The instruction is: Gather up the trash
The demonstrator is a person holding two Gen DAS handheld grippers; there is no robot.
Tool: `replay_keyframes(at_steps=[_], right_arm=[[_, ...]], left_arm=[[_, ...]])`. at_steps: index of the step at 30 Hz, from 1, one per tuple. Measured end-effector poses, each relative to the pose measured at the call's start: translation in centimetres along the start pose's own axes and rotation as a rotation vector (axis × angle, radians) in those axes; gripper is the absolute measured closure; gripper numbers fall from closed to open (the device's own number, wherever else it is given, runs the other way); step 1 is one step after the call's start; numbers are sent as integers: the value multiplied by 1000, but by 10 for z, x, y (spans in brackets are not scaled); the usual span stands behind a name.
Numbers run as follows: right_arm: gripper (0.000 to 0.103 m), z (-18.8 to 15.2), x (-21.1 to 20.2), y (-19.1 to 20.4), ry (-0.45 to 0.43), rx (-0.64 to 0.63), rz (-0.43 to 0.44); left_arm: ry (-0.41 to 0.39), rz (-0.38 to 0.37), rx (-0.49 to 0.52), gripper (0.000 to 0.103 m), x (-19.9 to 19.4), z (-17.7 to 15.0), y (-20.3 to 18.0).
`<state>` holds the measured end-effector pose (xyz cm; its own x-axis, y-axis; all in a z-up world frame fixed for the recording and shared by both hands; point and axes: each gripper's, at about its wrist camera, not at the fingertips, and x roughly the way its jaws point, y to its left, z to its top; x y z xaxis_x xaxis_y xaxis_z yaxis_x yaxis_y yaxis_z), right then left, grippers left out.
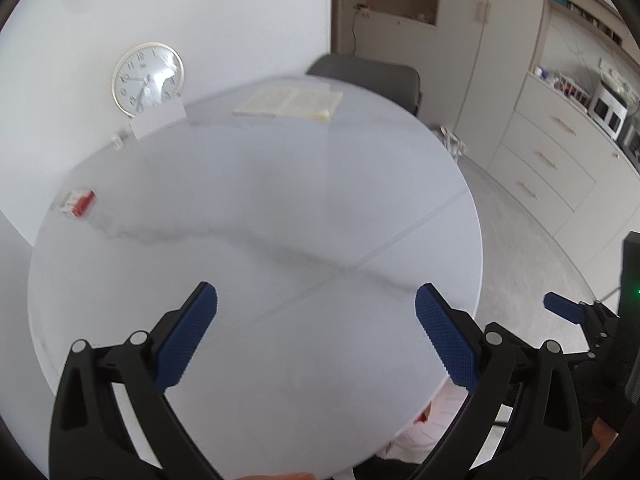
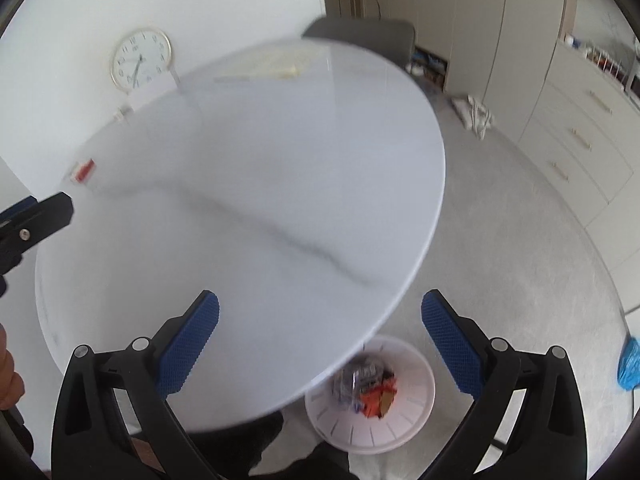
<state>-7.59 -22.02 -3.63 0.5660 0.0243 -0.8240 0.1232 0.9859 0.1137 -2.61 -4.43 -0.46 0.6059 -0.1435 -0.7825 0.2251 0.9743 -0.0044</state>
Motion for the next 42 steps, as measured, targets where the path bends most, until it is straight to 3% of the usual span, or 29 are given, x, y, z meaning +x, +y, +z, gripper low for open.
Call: replay_keyframes(at_steps=[9,14,22,27,34,42], right_arm=[[2,119,-97,30,-271,-17,23],[2,152,-133,28,-343,46,62],[2,145,-120,37,-287,51,173],[2,139,-121,43,-282,27,143],[2,131,-122,47,-295,-4,86],[2,129,-120,45,-296,-7,79]], left_arm=[[-210,68,-93,8,-66,105,40],[-240,101,-143,8,-88,128,50],[-187,105,-243,8,-87,114,65],[-201,151,-223,8,-92,109,59],[-193,157,-186,8,-91,107,47],[-182,135,-162,8,-86,107,43]])
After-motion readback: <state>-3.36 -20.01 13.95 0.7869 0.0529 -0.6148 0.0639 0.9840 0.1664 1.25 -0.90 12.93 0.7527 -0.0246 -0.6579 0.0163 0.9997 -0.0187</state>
